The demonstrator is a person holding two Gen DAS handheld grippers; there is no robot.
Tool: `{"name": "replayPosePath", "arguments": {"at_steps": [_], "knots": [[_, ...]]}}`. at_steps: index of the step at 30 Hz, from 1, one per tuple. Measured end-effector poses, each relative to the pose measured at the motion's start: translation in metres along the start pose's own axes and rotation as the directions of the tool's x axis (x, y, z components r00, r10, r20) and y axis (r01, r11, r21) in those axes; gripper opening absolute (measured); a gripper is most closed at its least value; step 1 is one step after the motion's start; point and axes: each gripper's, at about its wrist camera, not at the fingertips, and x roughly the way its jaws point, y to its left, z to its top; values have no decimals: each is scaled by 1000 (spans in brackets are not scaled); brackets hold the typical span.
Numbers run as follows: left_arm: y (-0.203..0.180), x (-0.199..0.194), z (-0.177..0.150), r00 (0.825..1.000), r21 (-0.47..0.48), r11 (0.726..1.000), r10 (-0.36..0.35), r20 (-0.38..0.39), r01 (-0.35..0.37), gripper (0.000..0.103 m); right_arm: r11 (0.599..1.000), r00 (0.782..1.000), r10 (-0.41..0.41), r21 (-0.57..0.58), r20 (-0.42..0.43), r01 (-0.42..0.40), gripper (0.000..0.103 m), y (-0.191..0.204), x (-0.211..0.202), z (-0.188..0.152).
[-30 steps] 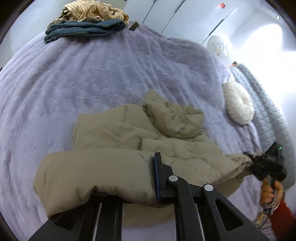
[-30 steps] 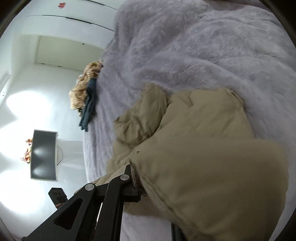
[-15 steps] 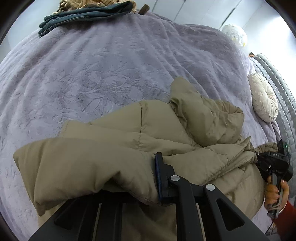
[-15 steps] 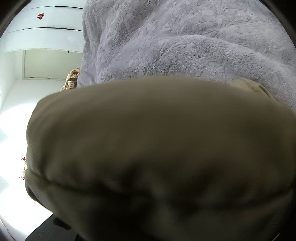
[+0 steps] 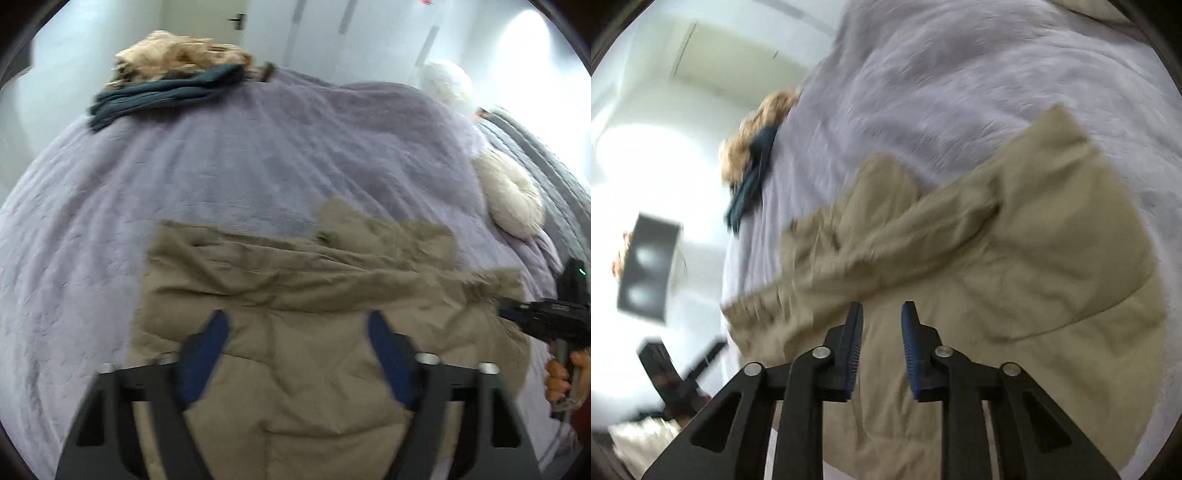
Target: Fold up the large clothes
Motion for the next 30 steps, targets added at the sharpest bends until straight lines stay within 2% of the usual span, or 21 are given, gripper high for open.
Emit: {"name": "replayPosePath", "arguments": {"at_steps": [3,6,11,15,16,17,23,30], "knots": [[-16,20,-4,998,82,996,44,-33,-42,61,995,997,-67,-77,-32,64,19,7,22,-4],[-19,48,-1,994,126,987,108,-32,-103,61,984,991,-136,-117,-14,134,18,5,44,5],[15,70,12,983,71,982,180,-36,-177,62,955,964,-259,-134,56,264,15,-10,29,32],[41,79,22,972,34,972,232,-30,-231,62,935,936,-339,-79,95,346,14,-43,8,42],[45,84,25,967,32,967,254,-30,-253,61,930,929,-356,-61,100,363,10,-52,7,44],[49,88,27,963,24,964,267,-34,-266,62,927,926,-365,-51,99,371,6,-59,6,45],[72,124,37,957,-67,956,281,-66,-285,62,926,920,-378,37,105,376,6,-85,32,66],[90,148,39,957,-156,946,274,-92,-286,62,938,939,-327,154,105,309,3,-118,48,78]]}}
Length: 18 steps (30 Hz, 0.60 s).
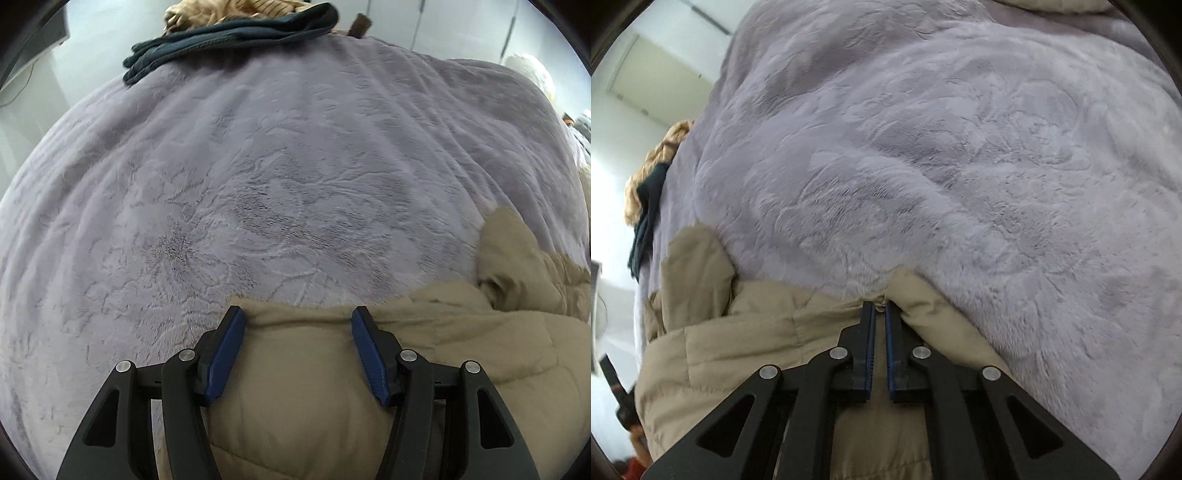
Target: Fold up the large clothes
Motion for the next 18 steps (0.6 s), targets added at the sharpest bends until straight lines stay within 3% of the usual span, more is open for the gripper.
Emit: {"name": "replayPosePath", "arguments": {"at_steps": [5,10,12,14,17,18], "knots": [[3,-8,4,1000,-8,1000,17,-6,-17,62,999,999,-26,31,19,25,6,3,-10,3],[15,-50,3,999,-11,999,37,28,-36,62,997,997,-54,48,45,52,11,12,-39,-2],[17,-71,-4,999,4,1000,25,38,-25,62,998,997,-49,38,61,46,22,15,-55,-9],[16,-88,-12,999,29,999,24,41,-25,62,999,996,-43,25,77,41,43,21,-72,-18],[12,-115,-32,999,65,998,2,34,-4,63,1000,995,-30,1,94,30,44,27,-100,-39],[12,-123,-42,1000,69,998,-8,27,6,73,1000,996,-17,-7,90,18,44,28,-110,-51]]}}
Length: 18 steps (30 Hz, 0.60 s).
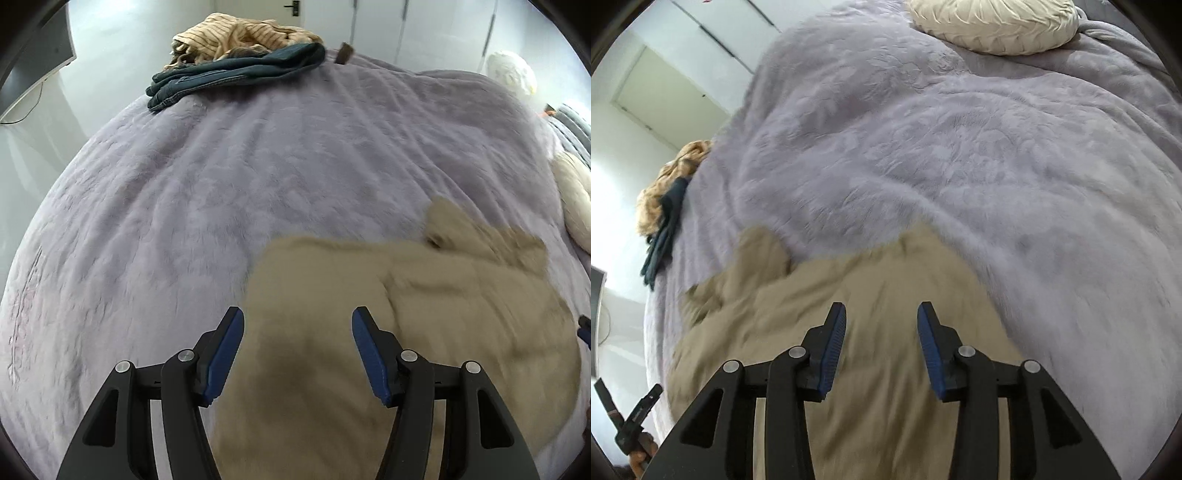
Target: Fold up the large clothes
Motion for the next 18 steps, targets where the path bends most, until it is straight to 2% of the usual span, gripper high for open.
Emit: {"name": "replayPosePath", "arguments": {"at_steps": [2,4,8,13,15,17,18], "knots": [[-2,-16,-17,1000,-2,1000,-12,7,12,82,1000,1000,13,-14,-15,-14,44,1,-14,-18],[-6,-28,-34,1000,5,1000,-23,-1,23,82,1000,999,22,-20,-34,-23,44,-3,-26,-35],[-13,-38,-66,997,-15,999,-35,-68,34,82,999,998,36,0,-57,-36,45,-9,-44,-67],[-19,-46,-101,992,-29,999,-47,-117,44,82,997,995,49,59,-89,-44,46,-20,-59,-104],[-19,-47,-114,988,-46,997,-67,-139,61,82,996,993,56,78,-103,-48,50,-24,-63,-116],[-21,-46,-125,984,-59,996,-81,-157,72,82,995,990,54,85,-131,-43,59,-26,-63,-130],[-21,-46,-129,984,-63,995,-81,-161,71,82,996,989,49,83,-140,-38,61,-27,-63,-134]]}}
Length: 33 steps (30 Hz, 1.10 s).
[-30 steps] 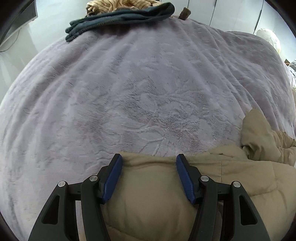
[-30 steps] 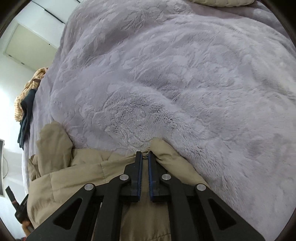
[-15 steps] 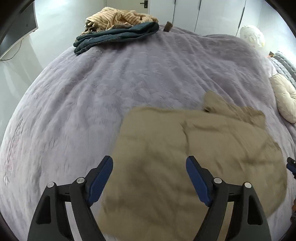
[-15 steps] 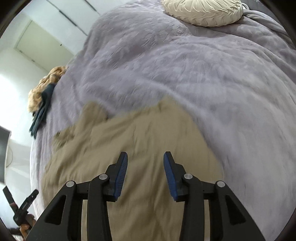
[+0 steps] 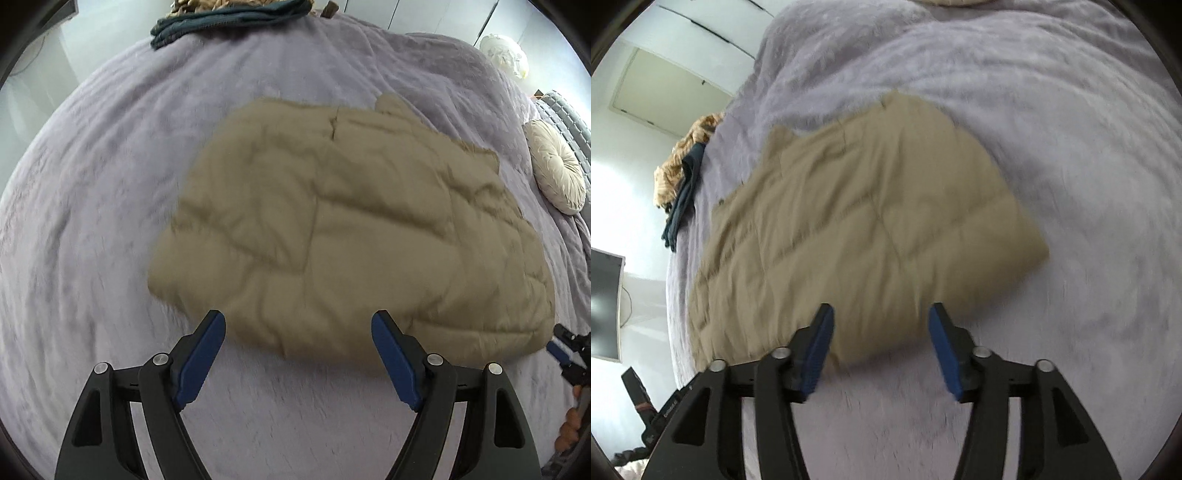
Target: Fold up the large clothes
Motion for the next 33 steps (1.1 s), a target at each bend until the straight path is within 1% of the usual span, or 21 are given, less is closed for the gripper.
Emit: {"name": "replayPosePath", "arguments": {"at_steps": [3,5,6,8,10,12,15,19,22,24,26,27,29,30,33], "knots": [[-2,5,-11,999,-3,1000,11,-32,-11,82,1000,999,-12,1,-30,12,71,-2,5,-13],[-4,7,-16,999,-8,1000,11,-39,-12,82,999,999,7,34,-45,-6,82,-6,9,-19],[-4,8,-18,999,-8,1000,7,-42,-8,88,998,998,19,54,-52,-16,82,-8,11,-21],[-5,9,-20,999,-12,1000,9,-41,-10,103,996,997,30,88,-68,-24,82,-12,16,-24],[-6,7,-22,1000,-11,1000,7,-27,-7,103,993,995,48,112,-82,-39,83,-13,21,-25],[-6,7,-23,1000,-10,1000,7,-29,-8,103,992,993,65,117,-96,-54,88,-13,25,-26],[-5,8,-23,999,-16,1000,4,-35,-4,103,988,990,109,122,-92,-98,103,-12,27,-27],[-5,11,-25,999,-8,999,37,-31,-37,103,977,984,162,150,-77,-149,103,-13,30,-31],[-3,14,-24,999,-15,999,35,-38,-35,103,970,981,179,177,-74,-164,103,-15,35,-32],[-1,15,-23,999,-27,999,26,-37,-27,103,962,972,213,194,-100,-191,103,-17,42,-31],[6,16,-20,999,-56,998,-20,-29,18,103,953,964,242,213,-109,-215,103,-18,45,-30],[13,17,-19,998,-87,995,-51,-21,49,103,948,960,259,221,-109,-231,103,-18,46,-30],[30,20,-17,991,-183,974,-136,-4,133,103,939,954,284,229,-101,-255,103,-19,47,-30],[42,23,-16,977,-243,948,-212,7,207,103,937,952,289,231,-97,-261,103,-19,48,-30],[64,30,-18,939,-351,874,-340,53,336,103,926,945,316,244,-85,-287,103,-21,50,-28]]}}
